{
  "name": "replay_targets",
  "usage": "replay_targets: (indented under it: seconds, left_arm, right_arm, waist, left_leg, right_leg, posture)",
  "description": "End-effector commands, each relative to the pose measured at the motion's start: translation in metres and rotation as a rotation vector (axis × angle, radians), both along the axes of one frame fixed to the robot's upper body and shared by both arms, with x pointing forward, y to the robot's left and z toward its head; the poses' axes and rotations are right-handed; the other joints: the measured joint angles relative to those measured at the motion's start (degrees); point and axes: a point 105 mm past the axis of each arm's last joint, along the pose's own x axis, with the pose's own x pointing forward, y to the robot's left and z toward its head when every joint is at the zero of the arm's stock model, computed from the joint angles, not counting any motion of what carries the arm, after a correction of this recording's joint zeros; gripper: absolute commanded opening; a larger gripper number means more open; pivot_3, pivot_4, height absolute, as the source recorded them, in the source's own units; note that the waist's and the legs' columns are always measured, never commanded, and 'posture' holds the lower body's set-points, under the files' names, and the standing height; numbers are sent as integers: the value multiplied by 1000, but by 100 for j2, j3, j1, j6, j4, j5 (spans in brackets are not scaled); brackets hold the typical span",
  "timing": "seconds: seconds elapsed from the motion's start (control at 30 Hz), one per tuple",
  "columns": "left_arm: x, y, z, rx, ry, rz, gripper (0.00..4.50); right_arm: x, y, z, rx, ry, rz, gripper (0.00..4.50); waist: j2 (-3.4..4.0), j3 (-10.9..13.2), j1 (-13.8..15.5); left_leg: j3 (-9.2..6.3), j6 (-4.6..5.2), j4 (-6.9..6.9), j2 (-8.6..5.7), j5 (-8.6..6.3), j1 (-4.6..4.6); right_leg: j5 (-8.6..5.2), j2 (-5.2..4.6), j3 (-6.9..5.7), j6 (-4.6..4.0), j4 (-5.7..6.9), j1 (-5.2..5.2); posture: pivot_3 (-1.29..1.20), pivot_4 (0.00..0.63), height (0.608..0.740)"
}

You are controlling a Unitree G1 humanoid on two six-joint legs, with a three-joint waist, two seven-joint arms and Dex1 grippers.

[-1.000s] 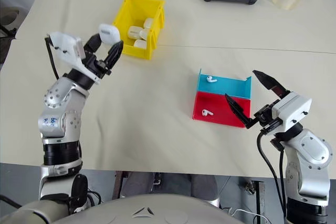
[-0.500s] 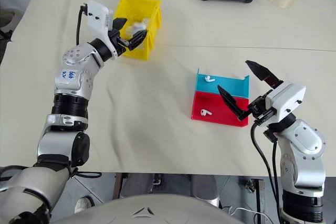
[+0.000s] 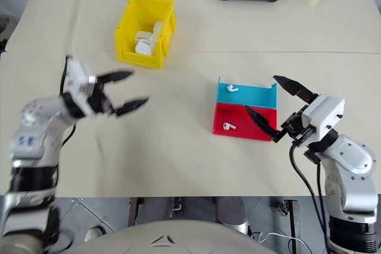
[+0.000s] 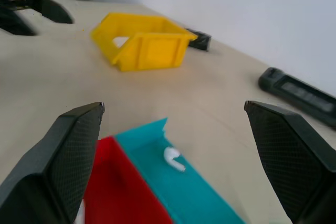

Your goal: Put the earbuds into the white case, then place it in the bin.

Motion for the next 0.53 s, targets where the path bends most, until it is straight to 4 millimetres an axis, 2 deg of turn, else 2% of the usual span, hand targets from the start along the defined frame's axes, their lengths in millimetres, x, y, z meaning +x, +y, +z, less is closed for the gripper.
replay_targets:
  seconds: [0.03,0.13,0.23,0.37,0.53]
  left_arm:
    - [-21,19,8,62,-69,-10,4467]
    - [-31,32,7,107,-115,11,4467]
    - [-36,40,5,158,-179,60,4467]
    - [-36,39,6,142,-219,74,4467]
    - [-28,32,8,114,-257,105,4467]
  right_arm:
    - [-2,-6,2,-31,26,83,4500]
    - [-1,-11,-1,-77,62,137,4500]
    - [-5,-19,-13,-179,139,229,4500]
    - [-5,-42,-19,-257,149,234,4500]
    - [-2,-48,-15,-242,118,213,4500]
  waist:
    - [0,1,29]
    - [1,0,142]
    - [1,0,165]
    - [1,0,168]
    - [1,0,159]
  left_leg:
    - [-3,-1,-2,2,1,1]
    - [-14,3,-1,-4,2,14]
    - [-10,17,-1,-8,-8,13]
    - [-9,33,-2,-9,-22,7]
    - [-2,32,1,-8,-22,9]
  right_leg:
    - [0,-1,-1,0,-6,6]
    - [-1,-14,-8,-1,-10,27]
    - [0,-20,-3,-2,-12,25]
    - [0,-19,-8,-2,-16,22]
    - [1,-17,-8,0,-16,22]
  posture:
    - [0,150,740]
    - [0,150,740]
    - [0,150,740]
    - [0,150,740]
    - [0,150,740]
